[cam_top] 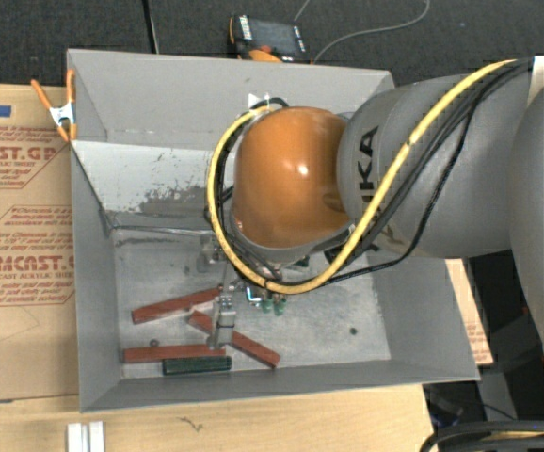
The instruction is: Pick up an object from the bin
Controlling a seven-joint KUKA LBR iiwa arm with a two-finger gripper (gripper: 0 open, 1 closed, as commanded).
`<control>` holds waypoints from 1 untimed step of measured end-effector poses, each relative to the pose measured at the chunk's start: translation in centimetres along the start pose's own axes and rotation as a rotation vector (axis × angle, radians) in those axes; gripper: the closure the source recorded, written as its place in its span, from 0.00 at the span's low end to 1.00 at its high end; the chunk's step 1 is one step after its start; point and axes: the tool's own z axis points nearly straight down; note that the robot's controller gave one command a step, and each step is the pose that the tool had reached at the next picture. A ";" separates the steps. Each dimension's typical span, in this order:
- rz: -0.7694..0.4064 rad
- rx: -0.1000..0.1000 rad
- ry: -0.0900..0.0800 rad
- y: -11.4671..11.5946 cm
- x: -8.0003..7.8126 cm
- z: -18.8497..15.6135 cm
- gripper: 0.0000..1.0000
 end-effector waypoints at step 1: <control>-0.035 0.000 -0.003 -1.5 -7.7 14.3 0.00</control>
Offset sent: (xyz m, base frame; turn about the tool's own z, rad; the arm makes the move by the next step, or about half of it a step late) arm 0.0767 -0.0149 -0.1396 -0.0351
